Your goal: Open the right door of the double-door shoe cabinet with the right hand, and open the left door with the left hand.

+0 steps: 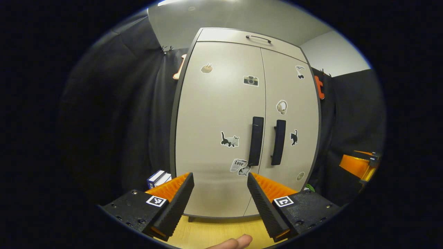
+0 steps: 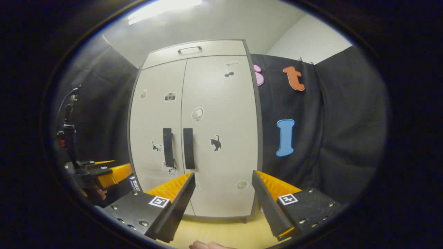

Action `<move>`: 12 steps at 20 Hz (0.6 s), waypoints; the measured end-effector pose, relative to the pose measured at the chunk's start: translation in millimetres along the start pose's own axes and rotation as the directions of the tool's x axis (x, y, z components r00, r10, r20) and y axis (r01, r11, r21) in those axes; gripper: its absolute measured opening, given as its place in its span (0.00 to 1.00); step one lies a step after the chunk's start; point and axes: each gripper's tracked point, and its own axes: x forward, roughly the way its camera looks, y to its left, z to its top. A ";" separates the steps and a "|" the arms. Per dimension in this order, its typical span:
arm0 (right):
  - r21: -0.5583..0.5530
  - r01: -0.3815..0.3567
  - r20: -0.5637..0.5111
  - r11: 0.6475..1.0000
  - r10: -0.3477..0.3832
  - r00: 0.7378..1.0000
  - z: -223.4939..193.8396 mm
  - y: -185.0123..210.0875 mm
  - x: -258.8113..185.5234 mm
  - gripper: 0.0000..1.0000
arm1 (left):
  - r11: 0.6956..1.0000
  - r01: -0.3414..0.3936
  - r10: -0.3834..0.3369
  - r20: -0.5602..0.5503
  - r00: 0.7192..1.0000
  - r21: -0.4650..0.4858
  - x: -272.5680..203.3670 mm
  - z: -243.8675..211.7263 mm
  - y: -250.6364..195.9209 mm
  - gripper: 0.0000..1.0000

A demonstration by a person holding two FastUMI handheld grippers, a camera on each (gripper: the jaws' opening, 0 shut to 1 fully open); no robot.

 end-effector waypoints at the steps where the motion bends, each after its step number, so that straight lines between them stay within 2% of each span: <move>1: 0.001 -0.005 0.001 1.000 0.005 1.000 0.7 6.7 12.7 0.94 | 1.000 0.006 -0.006 0.003 1.000 0.004 -3.1 -1.3 0.0 0.97; 2: -0.002 -0.018 -0.001 1.000 0.018 1.000 -0.2 15.6 25.4 0.94 | 1.000 0.012 -0.012 0.005 1.000 0.000 -6.1 -2.9 -0.4 0.94; 3: -0.006 -0.025 0.000 1.000 0.025 1.000 0.0 24.1 38.5 0.98 | 1.000 0.018 -0.018 0.007 1.000 -0.005 -10.6 -4.1 -0.5 0.97; 5: -0.018 -0.038 -0.002 0.999 0.038 0.999 -1.9 39.9 62.3 0.98 | 0.999 0.032 -0.032 0.014 0.999 -0.006 -17.7 -4.7 -1.8 0.97; 6: -0.016 -0.042 -0.008 0.999 0.042 0.999 -4.7 47.4 73.3 0.94 | 0.999 0.041 -0.041 0.019 0.999 0.001 -21.5 -4.1 -3.1 0.97; 7: -0.011 -0.050 -0.013 0.999 0.050 0.999 -6.7 56.0 83.0 0.98 | 0.999 0.047 -0.047 0.026 0.999 0.008 -25.6 -2.3 -3.1 0.96; 8: -0.007 -0.065 -0.021 0.998 0.065 0.998 -8.5 65.2 91.7 0.94 | 0.999 0.049 -0.050 0.031 0.998 0.013 -29.3 -1.3 -2.5 0.97; 9: -0.005 -0.077 -0.027 0.997 0.077 0.997 -10.0 74.3 100.8 0.98 | 0.998 0.056 -0.057 0.035 0.998 0.015 -33.0 -0.4 -2.7 0.97; 10: -0.008 -0.085 -0.027 0.996 0.085 0.996 -10.4 80.6 109.0 0.98 | 0.998 0.063 -0.063 0.037 0.997 0.011 -37.6 -0.4 -2.5 0.97; 11: -0.014 -0.087 -0.025 0.996 0.086 0.996 -9.9 85.7 116.8 0.94 | 0.997 0.071 -0.071 0.037 0.997 0.007 -41.2 0.2 -2.2 0.97; 12: -0.018 -0.085 -0.019 0.996 0.085 0.996 -8.8 89.2 124.5 0.94 | 0.997 0.078 -0.078 0.043 0.996 0.005 -44.1 1.2 -1.7 0.97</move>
